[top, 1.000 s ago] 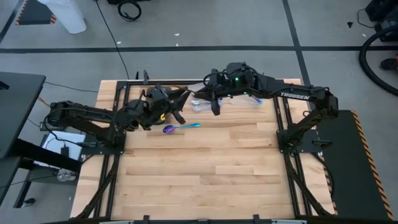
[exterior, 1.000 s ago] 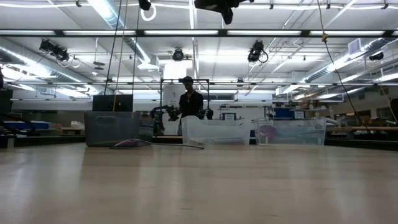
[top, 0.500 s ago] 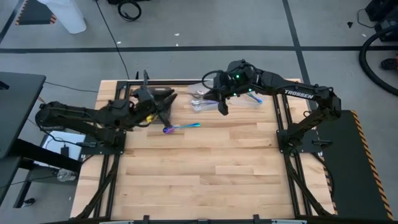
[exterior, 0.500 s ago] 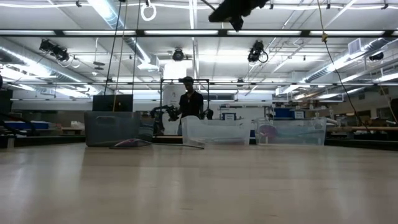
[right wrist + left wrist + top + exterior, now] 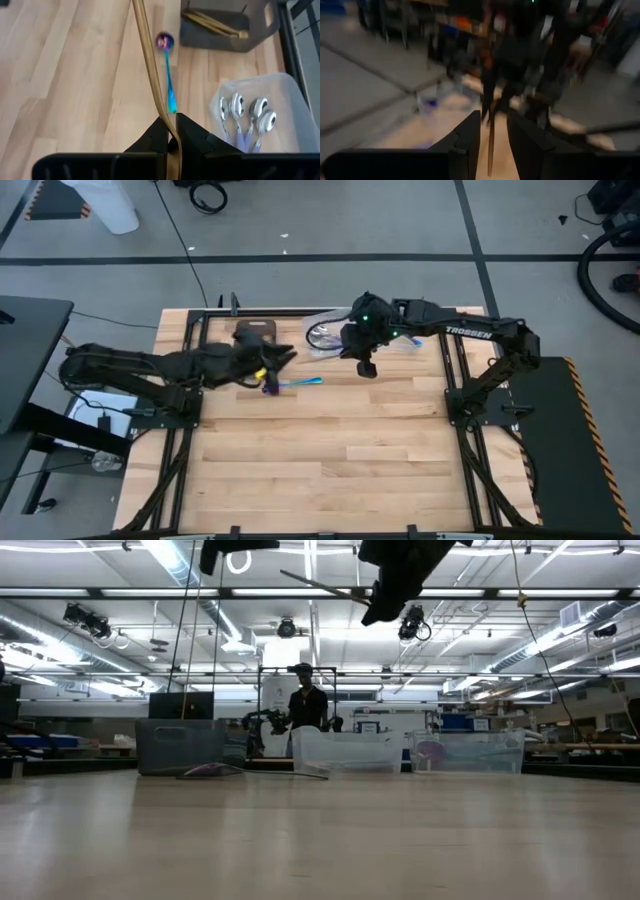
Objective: Sort silverware by color (type)
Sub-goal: Put the gold spoon into the black bin
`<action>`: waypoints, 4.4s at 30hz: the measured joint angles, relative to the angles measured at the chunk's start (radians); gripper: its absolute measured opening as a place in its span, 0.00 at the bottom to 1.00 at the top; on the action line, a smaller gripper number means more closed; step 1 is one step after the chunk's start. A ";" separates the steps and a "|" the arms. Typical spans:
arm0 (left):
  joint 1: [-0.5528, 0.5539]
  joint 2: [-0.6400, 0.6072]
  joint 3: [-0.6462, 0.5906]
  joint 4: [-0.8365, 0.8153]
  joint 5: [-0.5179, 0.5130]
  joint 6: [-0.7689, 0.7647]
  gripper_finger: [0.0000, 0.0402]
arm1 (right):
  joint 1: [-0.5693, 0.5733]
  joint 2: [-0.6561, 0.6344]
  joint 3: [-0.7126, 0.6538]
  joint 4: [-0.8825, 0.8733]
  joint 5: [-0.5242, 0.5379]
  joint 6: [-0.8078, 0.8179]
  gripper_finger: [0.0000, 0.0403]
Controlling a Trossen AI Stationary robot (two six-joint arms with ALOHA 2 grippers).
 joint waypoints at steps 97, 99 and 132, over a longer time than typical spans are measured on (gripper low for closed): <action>0.399 0.483 0.326 -1.107 0.214 -0.291 0.04 | 0.111 -0.022 0.001 0.080 0.445 -0.171 0.59; 0.399 0.483 0.274 -1.091 0.204 -0.304 0.05 | 0.099 -0.027 0.001 0.066 0.433 -0.137 0.59; 0.542 0.477 -0.021 -0.717 0.177 -0.430 0.14 | 0.056 -0.024 -0.112 0.149 0.118 0.061 0.59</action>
